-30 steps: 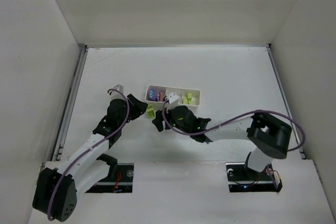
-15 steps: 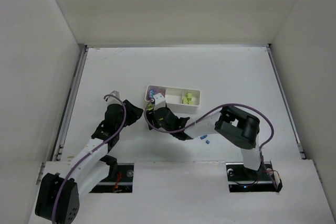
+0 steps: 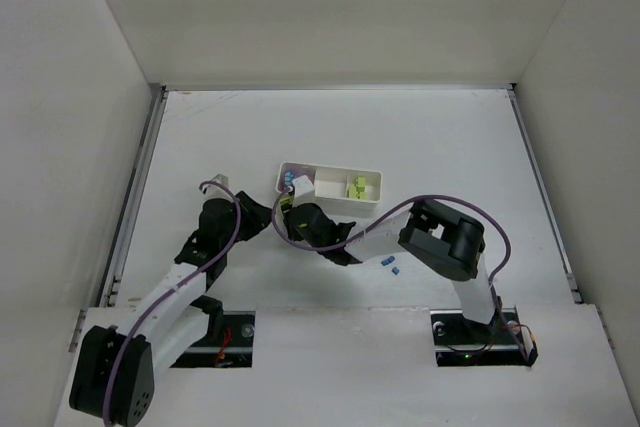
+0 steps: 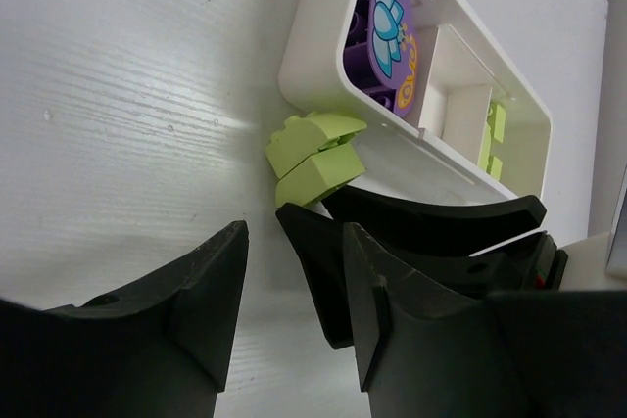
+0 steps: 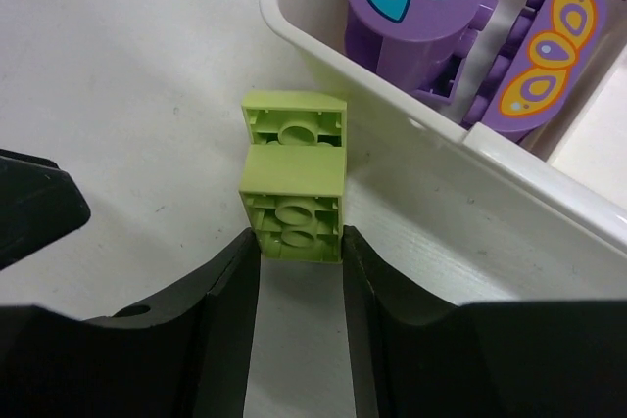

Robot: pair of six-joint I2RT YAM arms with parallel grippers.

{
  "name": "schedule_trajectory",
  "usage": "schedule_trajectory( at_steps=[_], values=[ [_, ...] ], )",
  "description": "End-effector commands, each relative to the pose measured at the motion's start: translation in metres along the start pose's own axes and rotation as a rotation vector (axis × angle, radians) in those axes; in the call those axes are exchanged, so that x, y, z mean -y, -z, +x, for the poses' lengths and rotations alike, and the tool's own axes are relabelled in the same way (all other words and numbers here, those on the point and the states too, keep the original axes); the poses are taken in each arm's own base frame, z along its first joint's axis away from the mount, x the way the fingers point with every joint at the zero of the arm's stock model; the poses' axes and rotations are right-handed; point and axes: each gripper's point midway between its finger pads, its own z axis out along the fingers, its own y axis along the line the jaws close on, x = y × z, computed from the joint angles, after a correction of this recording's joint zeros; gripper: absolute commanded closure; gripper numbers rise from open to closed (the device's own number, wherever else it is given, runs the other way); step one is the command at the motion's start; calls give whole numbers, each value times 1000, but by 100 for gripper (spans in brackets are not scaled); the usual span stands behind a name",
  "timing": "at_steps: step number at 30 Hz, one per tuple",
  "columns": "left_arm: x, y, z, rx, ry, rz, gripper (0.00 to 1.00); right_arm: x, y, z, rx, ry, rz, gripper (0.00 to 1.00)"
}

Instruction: Sort the legos into containers by color

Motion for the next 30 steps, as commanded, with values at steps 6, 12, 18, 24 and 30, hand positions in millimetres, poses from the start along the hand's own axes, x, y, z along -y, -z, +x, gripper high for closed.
schedule_trajectory(
  at_steps=[6, 12, 18, 24, 30],
  values=[
    [26, -1, 2, -22, -40, 96, 56, -12, 18, -20, 48, -42, -97, 69],
    [25, -6, 2, -11, -75, 78, 55, -20, 35, -21, 30, -46, -172, 69],
    [31, -11, 3, 1, -111, 84, 55, -32, 54, -20, -1, -51, -273, 69],
    [35, -16, 4, 5, -123, 87, 56, -43, 66, -15, -33, -50, -354, 69],
    [39, -17, 5, 3, -134, 94, 63, -46, 68, -9, -54, -53, -379, 69]
  ],
)
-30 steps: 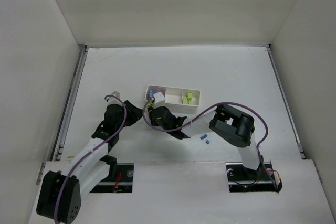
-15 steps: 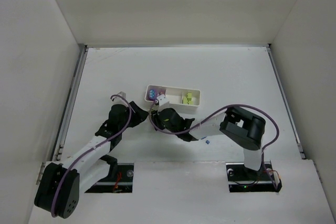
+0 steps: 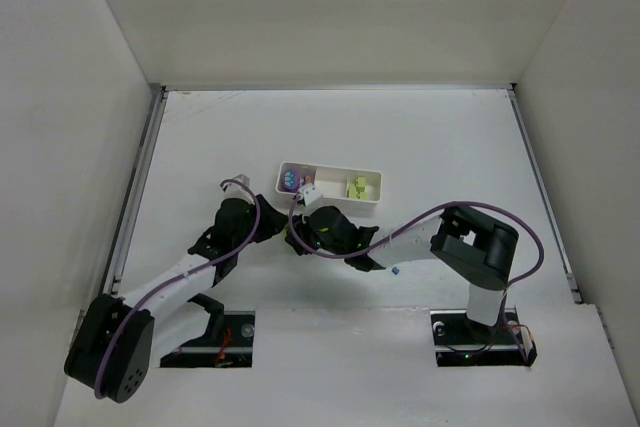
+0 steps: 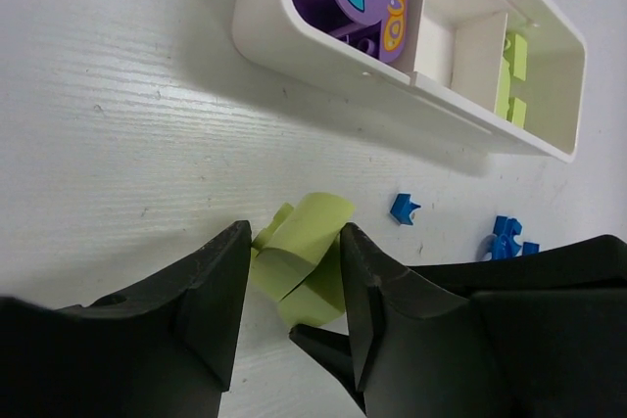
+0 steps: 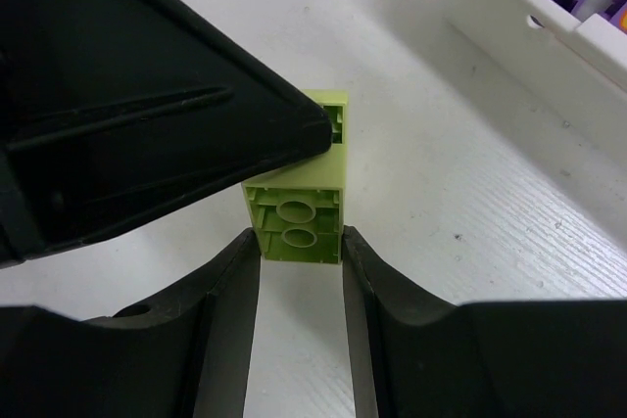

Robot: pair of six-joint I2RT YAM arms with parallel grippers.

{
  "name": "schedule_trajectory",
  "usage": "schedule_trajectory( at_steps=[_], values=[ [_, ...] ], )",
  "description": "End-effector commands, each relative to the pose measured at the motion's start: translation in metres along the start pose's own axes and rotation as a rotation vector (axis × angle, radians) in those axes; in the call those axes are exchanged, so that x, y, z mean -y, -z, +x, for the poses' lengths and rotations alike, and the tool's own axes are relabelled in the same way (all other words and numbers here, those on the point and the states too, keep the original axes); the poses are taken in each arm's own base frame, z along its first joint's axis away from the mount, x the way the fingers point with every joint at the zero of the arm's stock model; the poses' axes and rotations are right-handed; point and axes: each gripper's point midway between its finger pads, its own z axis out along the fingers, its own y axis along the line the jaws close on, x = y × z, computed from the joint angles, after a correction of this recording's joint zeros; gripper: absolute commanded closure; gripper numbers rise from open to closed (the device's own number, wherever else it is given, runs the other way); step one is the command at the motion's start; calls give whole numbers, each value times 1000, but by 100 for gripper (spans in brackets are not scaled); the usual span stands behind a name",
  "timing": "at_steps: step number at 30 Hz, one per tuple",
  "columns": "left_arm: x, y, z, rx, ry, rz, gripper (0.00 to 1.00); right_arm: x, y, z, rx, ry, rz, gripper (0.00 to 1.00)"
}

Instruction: Sort the legos into containers by color

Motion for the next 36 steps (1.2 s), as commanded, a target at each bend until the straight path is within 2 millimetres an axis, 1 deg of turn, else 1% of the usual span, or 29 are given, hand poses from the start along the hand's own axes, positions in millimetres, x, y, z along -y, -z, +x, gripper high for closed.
schedule_trajectory(
  at_steps=[1, 5, 10, 17, 20, 22, 24, 26, 28, 31, 33, 36],
  values=[
    [23, -2, -29, 93, -24, 54, 65, -21, 6, -16, 37, -24, -91, 69],
    [22, -4, -26, 80, -28, 47, 74, -25, 11, -17, 38, -35, -114, 69],
    [21, -3, -29, 92, -17, 48, 82, -26, 18, -23, 61, -61, -133, 70],
    [20, 0, -36, 115, -2, 52, 85, -24, 31, -32, 92, -80, -144, 71],
    [19, 1, -37, 119, 0, 50, 86, -19, 37, -36, 107, -84, -130, 71],
    [19, 1, -36, 118, 2, 49, 86, -11, 42, -40, 121, -89, -114, 71],
    [19, 1, -36, 116, 1, 50, 86, -1, 47, -48, 142, -95, -91, 71],
    [19, 1, -34, 114, 1, 53, 86, 14, 55, -58, 170, -103, -58, 71],
    [21, 2, -35, 116, 2, 59, 86, 34, 63, -69, 203, -116, -7, 71],
    [26, 4, -35, 117, 4, 74, 85, 74, 78, -86, 248, -134, 101, 71],
    [31, 6, -35, 119, 2, 89, 85, 108, 89, -98, 274, -147, 205, 71],
    [42, 8, -37, 122, -4, 112, 85, 149, 98, -106, 270, -168, 340, 70]
  ],
)
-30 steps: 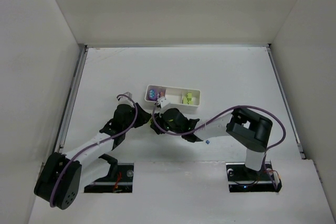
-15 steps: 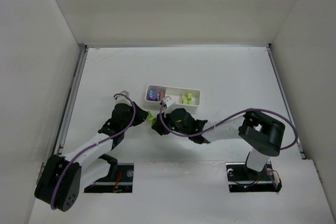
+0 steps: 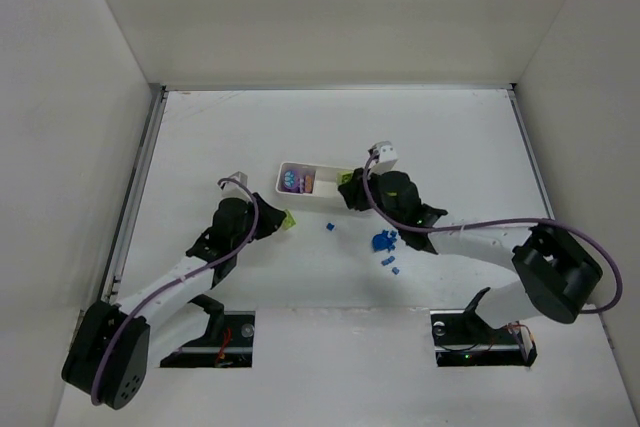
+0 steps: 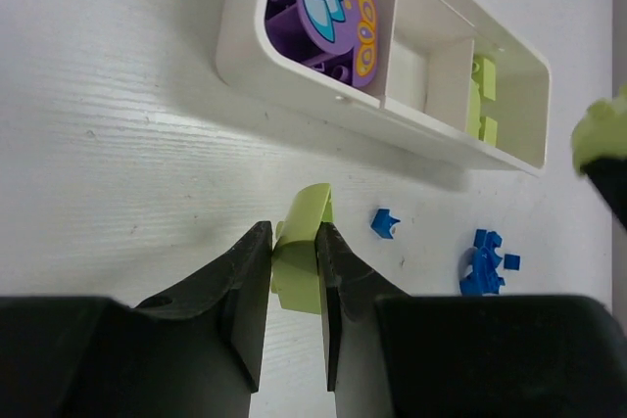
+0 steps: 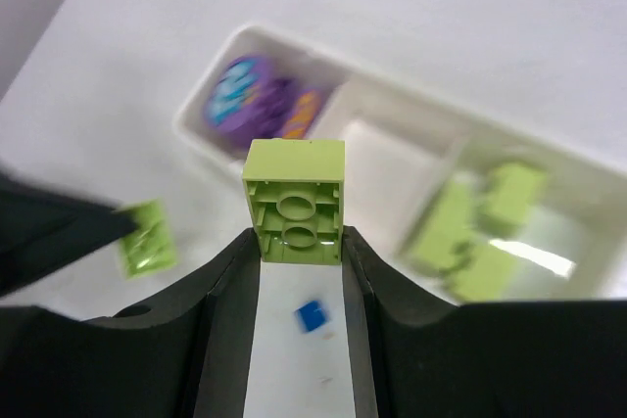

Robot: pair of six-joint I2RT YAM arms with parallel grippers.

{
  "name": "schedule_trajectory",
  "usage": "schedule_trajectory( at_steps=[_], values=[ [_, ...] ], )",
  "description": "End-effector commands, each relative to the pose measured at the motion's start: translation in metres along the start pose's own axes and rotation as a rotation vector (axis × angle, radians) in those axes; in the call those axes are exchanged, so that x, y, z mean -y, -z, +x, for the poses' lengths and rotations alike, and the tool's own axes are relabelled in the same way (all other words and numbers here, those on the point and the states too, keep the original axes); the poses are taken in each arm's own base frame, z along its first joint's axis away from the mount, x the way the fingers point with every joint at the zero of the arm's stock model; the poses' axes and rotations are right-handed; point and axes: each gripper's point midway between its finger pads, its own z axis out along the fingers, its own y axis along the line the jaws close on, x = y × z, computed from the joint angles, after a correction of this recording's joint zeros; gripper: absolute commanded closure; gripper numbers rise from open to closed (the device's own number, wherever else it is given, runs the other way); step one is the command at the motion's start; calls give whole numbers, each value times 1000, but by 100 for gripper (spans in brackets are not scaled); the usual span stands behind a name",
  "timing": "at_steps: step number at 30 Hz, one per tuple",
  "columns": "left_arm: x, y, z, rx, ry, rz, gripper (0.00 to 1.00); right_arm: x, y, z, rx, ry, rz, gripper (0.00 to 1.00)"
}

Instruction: Sort the legos into containers by color

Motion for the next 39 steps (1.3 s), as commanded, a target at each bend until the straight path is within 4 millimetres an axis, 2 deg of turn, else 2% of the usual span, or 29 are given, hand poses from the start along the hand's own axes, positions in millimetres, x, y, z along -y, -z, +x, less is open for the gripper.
schedule_trajectory(
  at_steps=[1, 4, 8, 10, 17, 22, 26, 28, 33, 39],
  values=[
    [35, 2, -25, 69, -2, 90, 85, 42, 0, -18, 18, 10, 166, 70],
    [45, 1, -25, 65, -7, 109, 85, 60, -3, -15, 8, 6, 228, 68],
    [65, -1, -30, 77, -19, 145, 85, 70, -4, -11, 3, 2, 267, 59],
    [77, -4, -34, 81, -26, 166, 85, 73, 0, -16, 25, -1, 287, 53],
    [127, -23, -41, 84, -71, 238, 85, 79, 19, -35, 92, -6, 321, 40],
    [155, -43, -41, 84, -119, 254, 85, 77, 43, -52, 153, -24, 314, 43],
    [172, -61, -37, 87, -185, 247, 85, 79, 58, -55, 178, -40, 311, 62],
    [180, -71, -34, 86, -214, 244, 85, 84, 62, -51, 186, -59, 318, 66],
    [185, -98, -23, 75, -297, 200, 85, 93, 68, -48, 209, -113, 324, 63],
    [180, -111, -13, 67, -390, 147, 85, 90, 76, -54, 238, -124, 306, 58]
  ],
)
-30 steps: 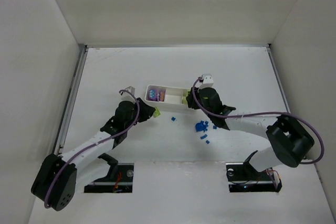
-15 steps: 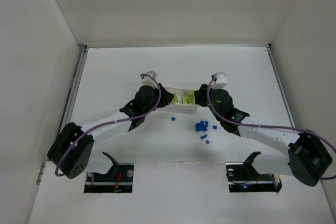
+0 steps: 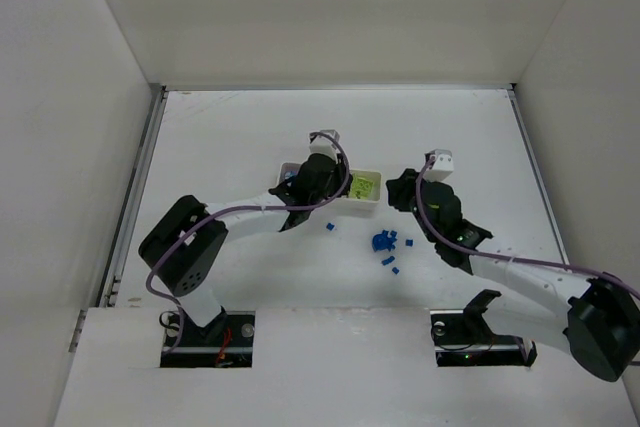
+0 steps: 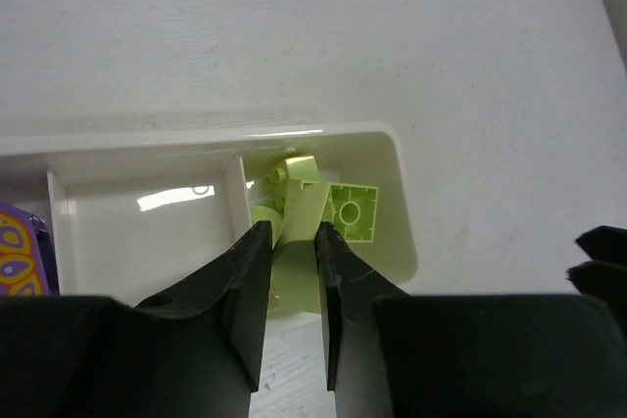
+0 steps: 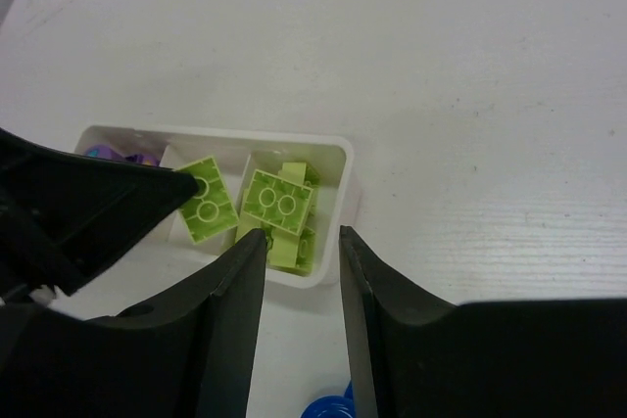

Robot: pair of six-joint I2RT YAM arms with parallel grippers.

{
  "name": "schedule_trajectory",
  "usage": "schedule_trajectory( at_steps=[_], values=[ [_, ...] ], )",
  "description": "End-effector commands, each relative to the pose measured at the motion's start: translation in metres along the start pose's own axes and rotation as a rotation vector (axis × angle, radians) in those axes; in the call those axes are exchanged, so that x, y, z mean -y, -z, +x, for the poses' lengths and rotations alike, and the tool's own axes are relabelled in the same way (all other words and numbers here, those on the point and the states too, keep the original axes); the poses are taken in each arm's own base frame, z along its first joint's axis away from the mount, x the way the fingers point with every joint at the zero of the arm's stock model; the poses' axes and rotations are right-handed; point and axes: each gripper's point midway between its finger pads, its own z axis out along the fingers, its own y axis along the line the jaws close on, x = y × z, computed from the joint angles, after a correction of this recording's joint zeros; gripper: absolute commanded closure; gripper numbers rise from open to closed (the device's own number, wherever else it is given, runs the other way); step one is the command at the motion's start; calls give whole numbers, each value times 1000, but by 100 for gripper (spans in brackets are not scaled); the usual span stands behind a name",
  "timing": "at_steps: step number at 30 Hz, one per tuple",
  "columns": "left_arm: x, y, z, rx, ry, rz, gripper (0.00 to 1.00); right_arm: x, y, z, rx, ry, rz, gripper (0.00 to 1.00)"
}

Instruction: Sort the legos into containers by color

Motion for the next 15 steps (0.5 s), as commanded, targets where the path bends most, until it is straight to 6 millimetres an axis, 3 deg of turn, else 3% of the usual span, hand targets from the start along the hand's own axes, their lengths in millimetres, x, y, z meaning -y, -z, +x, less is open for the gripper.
schedule_trajectory(
  at_steps=[1, 5, 15],
  values=[
    [10, -3, -26, 79, -76, -19, 85, -7, 5, -19, 65, -50, -26, 58],
    [8, -10, -22, 77, -146, -54, 85, -9, 7, -22, 74, -56, -33, 57],
    [9, -19, 9, 14, -245, -81, 85, -9, 11, -26, 88, -71, -39, 55]
  ],
)
